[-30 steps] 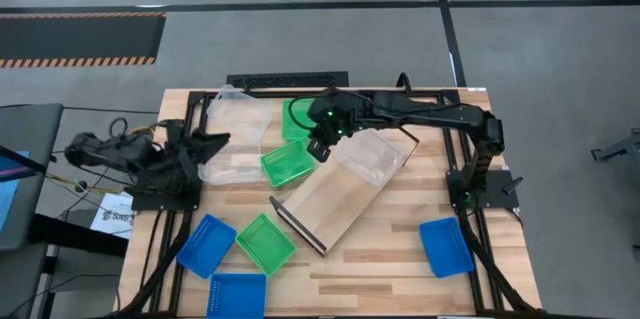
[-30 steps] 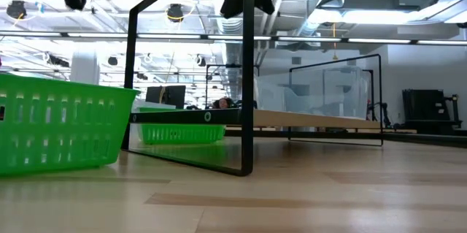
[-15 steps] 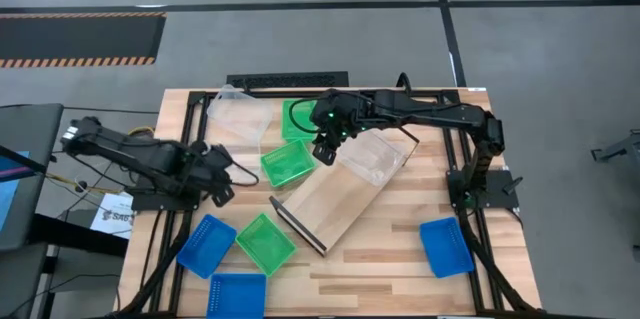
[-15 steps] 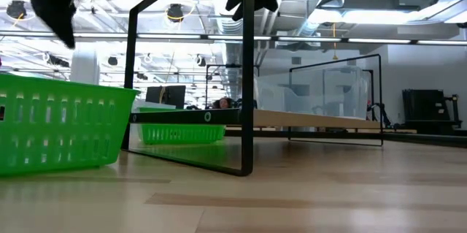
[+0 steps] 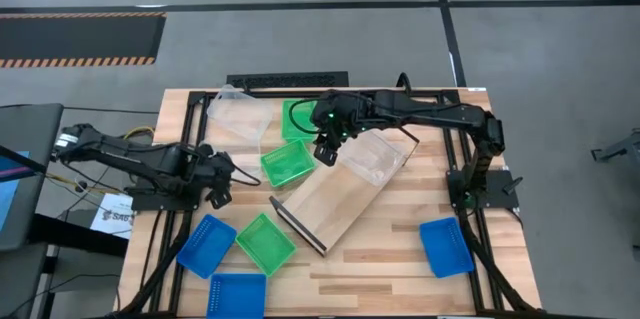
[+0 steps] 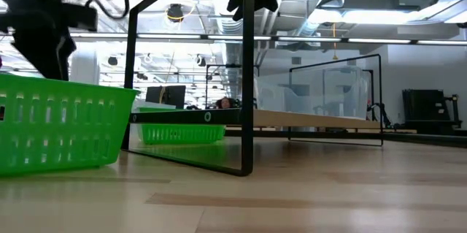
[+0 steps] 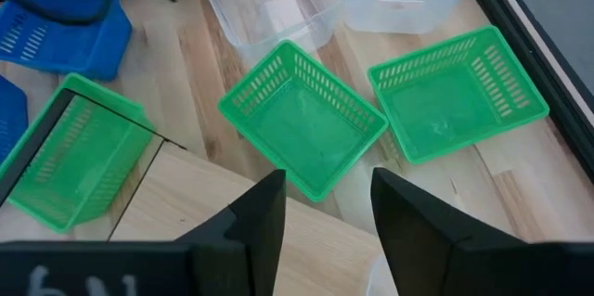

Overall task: Stack baskets on shelf by color
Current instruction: Stack the bottom transparent bin on the other transparent bin on the shelf

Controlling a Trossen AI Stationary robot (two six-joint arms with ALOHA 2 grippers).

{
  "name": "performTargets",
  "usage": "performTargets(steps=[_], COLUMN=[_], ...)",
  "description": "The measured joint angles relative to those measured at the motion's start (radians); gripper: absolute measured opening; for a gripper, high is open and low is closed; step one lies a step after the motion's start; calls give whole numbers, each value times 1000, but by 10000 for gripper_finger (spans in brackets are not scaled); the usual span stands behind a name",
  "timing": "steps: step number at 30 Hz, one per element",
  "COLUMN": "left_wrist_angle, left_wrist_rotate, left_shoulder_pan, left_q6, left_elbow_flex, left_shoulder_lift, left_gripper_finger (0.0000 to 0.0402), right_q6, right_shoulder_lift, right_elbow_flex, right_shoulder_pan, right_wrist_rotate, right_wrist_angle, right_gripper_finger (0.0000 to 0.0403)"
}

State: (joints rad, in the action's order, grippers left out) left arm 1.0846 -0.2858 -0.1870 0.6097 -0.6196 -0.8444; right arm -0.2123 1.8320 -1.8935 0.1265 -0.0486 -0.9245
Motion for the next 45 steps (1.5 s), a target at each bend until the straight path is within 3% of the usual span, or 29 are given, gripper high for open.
performTargets(steps=[10,14,20,22,33,45], left_wrist_angle=[-38,-42,-55,-60,-89,94], left_wrist_rotate=[5,33,26,12,48,46], left_shoulder_pan=[76,92,96,96,95,95], left_q6=[30,0,4,16,61,22], left_elbow_flex=[30,30,29,29,-11,-317], left_shoulder_lift=[-48,-111,-206,-225,-218,-207], left_gripper_finger=[208,152,29,9,0,0], right_q6=[0,0,1,2,12,61], right_shoulder_lift=[0,0,0,0,0,-38], right_elbow_flex=[0,0,0,0,0,1], right_shoulder_pan=[-7,-7,-7,-7,-7,44], right_wrist_rotate=[22,23,23,23,23,24], right_wrist_angle=[-7,-12,-18,-21,-40,-42], right_gripper_finger=[176,176,173,171,169,169])
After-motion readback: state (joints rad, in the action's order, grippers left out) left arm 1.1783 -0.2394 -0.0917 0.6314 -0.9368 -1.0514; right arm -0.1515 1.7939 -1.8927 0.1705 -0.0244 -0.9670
